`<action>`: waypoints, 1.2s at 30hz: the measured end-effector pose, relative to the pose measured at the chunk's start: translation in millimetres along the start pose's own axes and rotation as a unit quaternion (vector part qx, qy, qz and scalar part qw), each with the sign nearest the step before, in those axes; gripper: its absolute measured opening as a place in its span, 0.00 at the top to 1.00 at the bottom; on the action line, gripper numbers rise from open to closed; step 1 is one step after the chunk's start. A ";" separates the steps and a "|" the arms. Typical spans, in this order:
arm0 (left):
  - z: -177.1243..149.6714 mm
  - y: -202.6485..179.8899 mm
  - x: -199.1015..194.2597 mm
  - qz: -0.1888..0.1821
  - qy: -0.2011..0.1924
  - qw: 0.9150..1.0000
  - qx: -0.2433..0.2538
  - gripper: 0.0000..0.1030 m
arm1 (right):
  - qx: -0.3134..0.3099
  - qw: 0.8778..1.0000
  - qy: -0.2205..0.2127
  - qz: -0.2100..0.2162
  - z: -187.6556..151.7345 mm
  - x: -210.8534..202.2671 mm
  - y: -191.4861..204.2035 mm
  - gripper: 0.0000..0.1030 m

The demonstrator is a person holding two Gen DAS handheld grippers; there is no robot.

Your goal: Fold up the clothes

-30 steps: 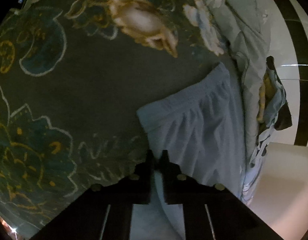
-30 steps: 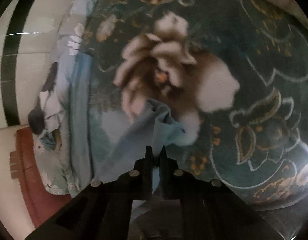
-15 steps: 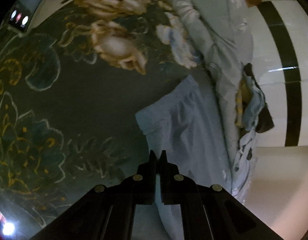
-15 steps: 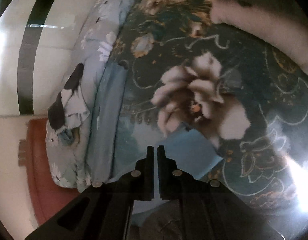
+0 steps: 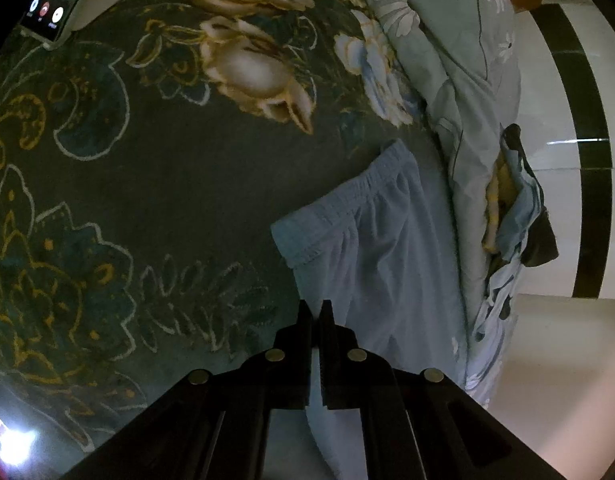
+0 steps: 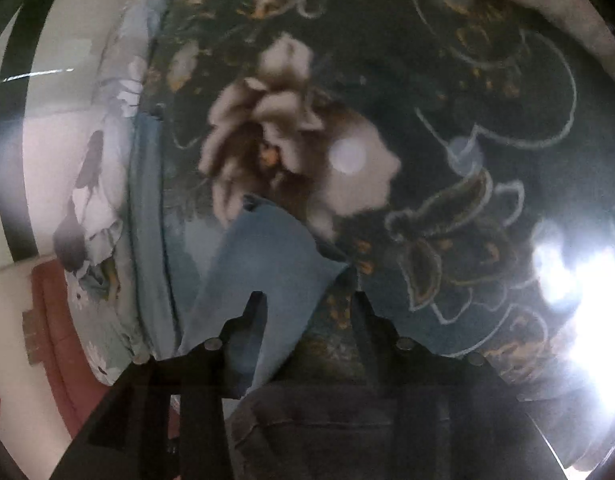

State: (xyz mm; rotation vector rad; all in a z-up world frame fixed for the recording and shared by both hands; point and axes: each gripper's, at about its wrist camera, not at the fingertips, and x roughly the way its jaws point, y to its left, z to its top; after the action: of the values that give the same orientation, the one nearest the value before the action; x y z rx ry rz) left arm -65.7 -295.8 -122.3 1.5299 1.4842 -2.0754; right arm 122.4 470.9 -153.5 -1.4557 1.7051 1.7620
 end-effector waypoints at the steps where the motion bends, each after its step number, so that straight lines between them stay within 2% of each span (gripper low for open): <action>1: -0.2 -0.9 1.4 0.003 0.001 1.000 0.002 0.97 | 0.003 1.000 0.001 0.000 0.2 3.0 -1.1 0.56; 5: -0.3 -1.5 6.8 0.012 0.004 1.000 0.000 0.97 | 0.011 1.000 0.001 0.004 0.6 13.4 -3.1 0.56; 8: 1.9 -1.6 11.7 0.019 0.006 1.000 -0.002 0.97 | 0.015 0.999 -0.013 0.026 0.3 13.6 -3.5 0.54; 9: 0.9 0.1 10.7 0.020 0.006 1.000 -0.003 0.97 | 0.016 0.999 -0.017 0.034 0.2 13.2 -4.0 0.59; 10: 0.9 0.9 11.2 0.021 0.007 1.000 -0.004 0.97 | 0.022 0.999 -0.018 0.039 -0.1 13.7 -6.0 0.72; 12: 1.3 2.1 12.7 0.022 0.009 1.000 -0.005 0.97 | 0.033 0.998 -0.020 0.051 -0.6 14.8 -10.1 0.93; 15: 3.4 0.1 19.3 0.030 0.012 0.999 0.000 0.96 | 0.034 0.997 -0.023 0.068 -2.1 12.8 -7.1 0.96; 21: 2.0 -0.2 15.9 0.031 0.002 0.999 0.008 0.97 | -0.015 0.992 -0.038 0.117 4.1 -7.7 37.5 0.97; 23: 1.8 -5.9 10.0 0.016 -0.007 1.000 0.007 0.97 | -0.031 0.990 -0.041 0.133 8.0 -13.7 54.3 0.98; 29: 15.0 -35.3 -6.1 -0.062 -0.018 0.998 -0.011 0.97 | -0.064 0.981 -0.056 0.172 26.5 -24.8 112.8 0.98; 33: 33.8 -64.6 3.4 -0.080 -0.023 0.996 -0.013 0.97 | -0.079 0.980 -0.062 0.173 56.2 -16.3 157.7 0.98; 36: 48.1 -86.6 10.9 -0.093 -0.027 0.995 -0.014 0.97 | -0.087 0.982 -0.062 0.156 84.1 5.7 190.8 0.98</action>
State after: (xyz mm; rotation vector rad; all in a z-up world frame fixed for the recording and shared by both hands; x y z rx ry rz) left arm -155.2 -286.2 -79.4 1.3606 1.6847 -2.1674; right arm -65.5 492.4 -65.5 -1.1598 1.8307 2.1638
